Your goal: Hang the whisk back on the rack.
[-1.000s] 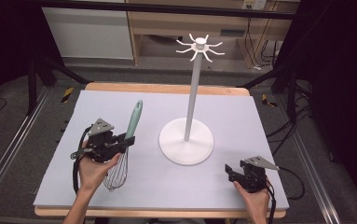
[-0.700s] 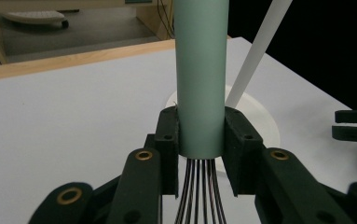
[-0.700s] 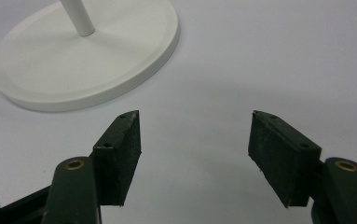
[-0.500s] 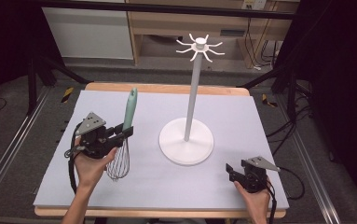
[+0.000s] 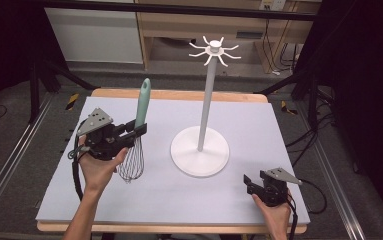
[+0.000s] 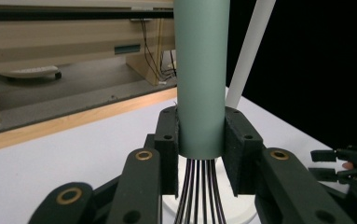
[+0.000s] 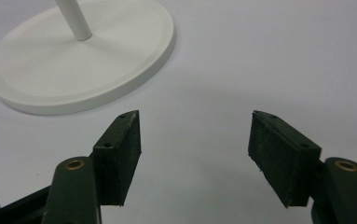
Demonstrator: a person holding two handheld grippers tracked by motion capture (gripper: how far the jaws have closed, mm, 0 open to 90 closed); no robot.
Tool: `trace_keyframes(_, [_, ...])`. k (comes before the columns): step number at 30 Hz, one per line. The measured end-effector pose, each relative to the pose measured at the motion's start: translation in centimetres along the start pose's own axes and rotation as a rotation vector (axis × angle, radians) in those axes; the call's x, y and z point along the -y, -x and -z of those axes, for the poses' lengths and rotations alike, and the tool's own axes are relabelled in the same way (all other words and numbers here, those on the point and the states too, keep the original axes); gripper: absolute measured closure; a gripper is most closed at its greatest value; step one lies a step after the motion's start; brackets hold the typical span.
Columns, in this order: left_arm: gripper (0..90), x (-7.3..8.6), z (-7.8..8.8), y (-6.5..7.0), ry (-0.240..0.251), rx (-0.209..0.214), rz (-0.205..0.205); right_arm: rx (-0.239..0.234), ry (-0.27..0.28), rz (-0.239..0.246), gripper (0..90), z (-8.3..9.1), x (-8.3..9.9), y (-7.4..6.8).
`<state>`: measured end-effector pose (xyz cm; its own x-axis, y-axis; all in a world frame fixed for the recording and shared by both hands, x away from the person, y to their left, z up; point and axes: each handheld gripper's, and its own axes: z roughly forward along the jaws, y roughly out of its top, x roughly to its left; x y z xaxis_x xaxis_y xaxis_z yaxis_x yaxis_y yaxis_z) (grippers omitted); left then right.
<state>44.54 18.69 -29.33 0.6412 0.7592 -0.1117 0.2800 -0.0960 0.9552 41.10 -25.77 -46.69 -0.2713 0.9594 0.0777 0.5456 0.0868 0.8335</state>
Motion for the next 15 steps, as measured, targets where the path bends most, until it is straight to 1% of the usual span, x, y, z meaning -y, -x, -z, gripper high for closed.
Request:
trace_keyframes(4, [68.8, -1.0, -0.1, 0.4, 0.009, 0.011, -0.020, 0.001, 0.009, -0.015, 34.6, 0.1, 0.0, 0.2])
trace_keyframes(6, [68.8, -1.4, -0.2, 0.6, 0.015, 0.022, -0.025, 0.006, 0.016, -0.004, 33.9, 0.0, 0.1, 0.3])
trace_keyframes(9, [68.7, -1.9, -0.5, 1.0, 0.016, 0.029, -0.038, 0.006, 0.014, -0.015, 33.3, 0.0, 0.1, 0.3])
trace_keyframes(13, [68.8, -2.6, -0.8, 1.3, 0.023, 0.038, -0.056, 0.007, 0.016, -0.012, 33.4, -0.1, 0.1, 0.3])
trace_keyframes(15, [68.8, -2.8, -1.0, 1.4, 0.029, 0.043, -0.055, 0.006, 0.015, -0.010, 33.4, -0.1, 0.1, 0.3])
